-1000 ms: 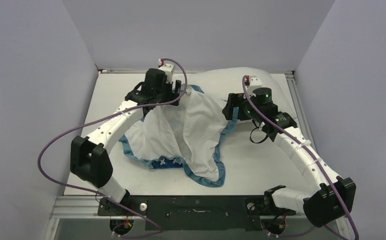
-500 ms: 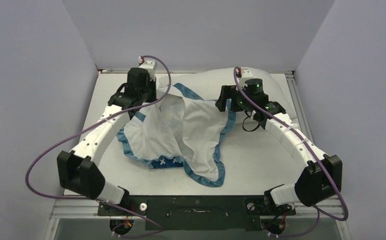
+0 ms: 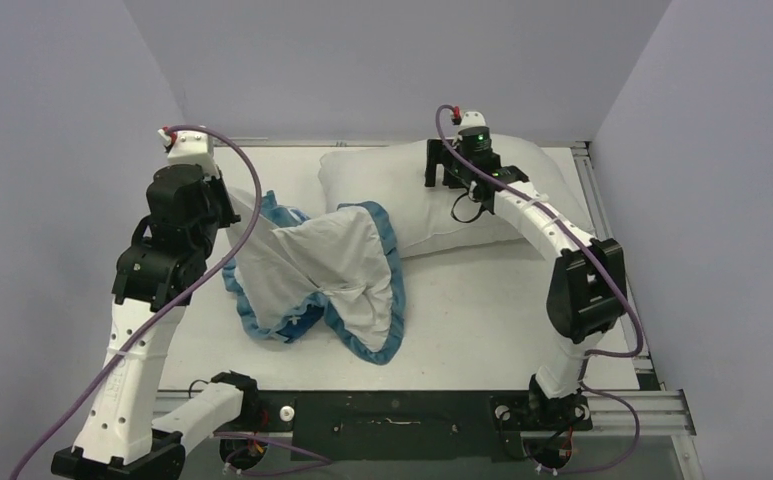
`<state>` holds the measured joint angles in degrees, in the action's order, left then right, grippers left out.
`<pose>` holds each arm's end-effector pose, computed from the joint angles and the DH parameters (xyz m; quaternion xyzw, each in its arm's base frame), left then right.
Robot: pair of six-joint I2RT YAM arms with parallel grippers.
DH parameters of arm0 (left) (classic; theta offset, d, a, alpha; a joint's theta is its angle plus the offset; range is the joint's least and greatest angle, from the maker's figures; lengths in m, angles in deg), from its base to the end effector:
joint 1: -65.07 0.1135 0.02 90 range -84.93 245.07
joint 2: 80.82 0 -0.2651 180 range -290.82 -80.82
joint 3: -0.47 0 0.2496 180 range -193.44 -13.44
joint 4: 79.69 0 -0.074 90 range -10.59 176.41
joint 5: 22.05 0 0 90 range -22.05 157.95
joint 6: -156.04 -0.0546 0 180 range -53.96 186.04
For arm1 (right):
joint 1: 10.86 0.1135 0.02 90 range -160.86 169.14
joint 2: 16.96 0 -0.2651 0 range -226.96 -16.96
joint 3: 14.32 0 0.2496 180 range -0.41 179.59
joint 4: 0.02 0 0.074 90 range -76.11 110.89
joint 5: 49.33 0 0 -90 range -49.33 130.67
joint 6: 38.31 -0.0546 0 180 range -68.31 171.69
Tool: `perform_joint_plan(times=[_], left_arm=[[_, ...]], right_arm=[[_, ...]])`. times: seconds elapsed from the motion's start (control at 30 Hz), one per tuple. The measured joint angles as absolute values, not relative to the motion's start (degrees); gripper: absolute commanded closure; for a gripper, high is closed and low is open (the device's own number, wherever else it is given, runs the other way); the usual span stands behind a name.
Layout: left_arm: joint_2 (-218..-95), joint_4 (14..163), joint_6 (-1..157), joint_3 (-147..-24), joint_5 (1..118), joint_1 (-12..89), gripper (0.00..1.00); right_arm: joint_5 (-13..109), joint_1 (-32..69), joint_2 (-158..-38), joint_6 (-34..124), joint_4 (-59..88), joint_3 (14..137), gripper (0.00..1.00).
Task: Put the pillow into the pillowcase
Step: Move the pillow to the center of the board.
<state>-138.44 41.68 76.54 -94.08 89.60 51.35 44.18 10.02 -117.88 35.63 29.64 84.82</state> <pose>0.1927 -0.0263 0.4412 -0.0825 0.8155 0.0363 0.5717 0.3999 0.1561 0.2990 -0.0516 0.8704 0.1802 0.4552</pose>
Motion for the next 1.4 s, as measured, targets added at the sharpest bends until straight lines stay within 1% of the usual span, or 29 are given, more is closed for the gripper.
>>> perform_joint_plan(times=[0.03,0.07,0.1,0.13,0.17,0.2,0.23,0.33,0.43,0.53,0.67,0.7,0.73,0.77,0.83,0.87,0.93,1.1,1.2,1.3,1.4], left_arm=[[-138.2,41.1,76.5,-94.6,89.6,51.4,1.00],[-138.2,40.8,76.5,-95.0,89.6,51.4,1.00],[-138.2,40.7,76.6,-95.2,89.6,51.4,1.00],[-138.3,40.5,76.6,-95.2,89.4,51.4,1.00],[-138.5,40.3,76.6,-95.2,89.0,51.4,1.00],[-138.7,40.1,76.6,-95.2,88.7,51.4,1.00],[-139.1,39.9,76.6,-95.2,88.4,51.4,1.00],[-140.3,39.8,76.6,-95.2,87.6,51.4,1.00],[-141.2,39.7,76.6,-95.2,86.8,51.4,1.00],[-141.4,39.8,76.6,-95.1,86.2,51.4,1.00],[-141.6,40.0,77.0,-95.1,86.1,51.4,1.00],[-141.8,40.1,77.0,-95.1,86.1,51.4,1.00],[-142.0,40.2,77.2,-95.1,86.2,51.4,1.00],[-142.2,40.2,77.3,-95.1,86.3,51.4,1.00],[-142.8,40.3,77.4,-95.1,86.9,51.5,1.00],[-143.1,40.3,77.4,-95.1,87.1,51.6,1.00],[-143.4,40.3,77.4,-95.1,87.2,51.7,1.00],[-144.1,40.4,77.4,-95.1,85.0,51.7,1.00],[-144.9,41.4,77.9,-94.6,81.9,51.7,1.00],[-146.3,43.0,79.4,-92.9,77.6,51.7,1.00],[-148.4,44.3,81.3,-90.9,73.4,51.7,1.00]], right_arm=[[41.9,10.4,-119.7,36.2,29.9,85.9,0.00],[39.6,10.8,-121.4,36.7,30.1,87.1,0.09],[37.6,11.2,-123.1,37.2,30.1,88.3,0.24],[36.2,11.6,-124.5,37.8,29.9,89.0,0.49],[35.5,11.8,-125.4,38.2,29.7,89.4,0.80],[35.3,11.8,-125.7,38.5,29.7,89.5,0.93],[35.6,11.6,-125.9,38.1,29.7,89.5,0.95],[38.4,9.1,-124.2,35.6,27.8,87.0,0.95],[42.8,4.0,-118.0,32.6,25.7,79.3,0.95],[44.0,-3.3,-108.0,30.4,26.2,70.7,0.95],[39.3,-9.4,-93.7,29.0,29.5,65.0,0.95],[38.6,-9.5,-90.5,28.7,29.9,64.6,0.91],[38.5,-9.1,-87.7,28.4,30.0,64.5,0.76],[38.5,-8.6,-85.4,28.2,29.8,64.5,0.52],[39.1,-7.8,-82.0,27.5,29.4,64.5,0.15],[40.1,-7.4,-81.1,28.0,29.0,64.5,0.03],[41.6,-7.3,-80.9,28.3,28.3,64.3,0.10],[44.5,-4.8,-86.8,30.7,29.0,65.5,0.10],[44.1,0.1,-94.1,33.5,31.2,70.9,0.10],[42.3,5.1,-102.6,36.4,34.4,78.9,0.10],[39.2,7.9,-108.9,38.7,37.0,84.4,0.10]])
